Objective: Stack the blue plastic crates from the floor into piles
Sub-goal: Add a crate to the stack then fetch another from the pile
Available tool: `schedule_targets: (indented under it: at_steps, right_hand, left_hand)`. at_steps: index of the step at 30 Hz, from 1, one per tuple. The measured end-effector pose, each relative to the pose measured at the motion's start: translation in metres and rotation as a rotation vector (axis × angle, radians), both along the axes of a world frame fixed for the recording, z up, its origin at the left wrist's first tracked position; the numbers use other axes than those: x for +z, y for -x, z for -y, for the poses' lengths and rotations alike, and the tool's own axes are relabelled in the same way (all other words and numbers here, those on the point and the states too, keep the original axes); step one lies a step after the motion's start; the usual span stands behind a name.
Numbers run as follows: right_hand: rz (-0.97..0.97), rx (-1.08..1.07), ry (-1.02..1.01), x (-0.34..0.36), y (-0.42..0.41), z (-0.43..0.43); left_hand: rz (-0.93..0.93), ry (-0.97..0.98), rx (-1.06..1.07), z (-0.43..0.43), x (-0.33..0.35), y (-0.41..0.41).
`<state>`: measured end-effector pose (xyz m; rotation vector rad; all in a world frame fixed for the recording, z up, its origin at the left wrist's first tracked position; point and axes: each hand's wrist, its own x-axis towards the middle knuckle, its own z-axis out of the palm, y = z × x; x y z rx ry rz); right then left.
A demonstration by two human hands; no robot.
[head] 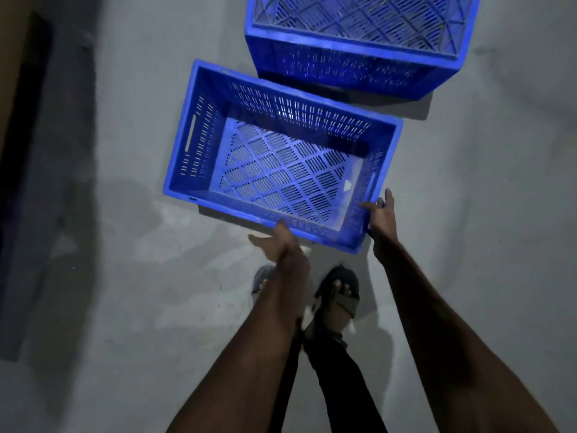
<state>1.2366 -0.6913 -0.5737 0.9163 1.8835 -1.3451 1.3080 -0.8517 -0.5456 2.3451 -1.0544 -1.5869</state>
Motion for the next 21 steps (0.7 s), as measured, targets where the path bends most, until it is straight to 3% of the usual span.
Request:
schedule_targets:
  at_steps: [2,4,9,13,17,21]
  right_hand:
    - [-0.082,0.047,-0.066,0.026,-0.003,0.004]
    - [-0.223,0.089,-0.057,0.044,-0.005,0.006]
    - [-0.378,0.057,-0.009,0.057,0.002,0.011]
    - [-0.342,-0.093,-0.018,0.042,0.006,0.006]
    - [-0.323,-0.081,-0.157,0.018,-0.001,0.000]
    - [-0.248,-0.035,-0.183,-0.004,-0.014,0.001]
  left_hand:
    - [0.039,0.136,-0.134,0.020,0.025,-0.006]
    - [-0.099,0.190,-0.223,0.043,0.037,-0.009]
    - [-0.319,0.078,-0.577,0.126,0.045,-0.004]
    - [-0.194,0.285,-0.905,0.192,0.035,0.006]
    - [0.082,0.527,-1.104,0.257,0.011,0.016]
    - [0.172,0.399,-1.154,0.282,-0.004,0.033]
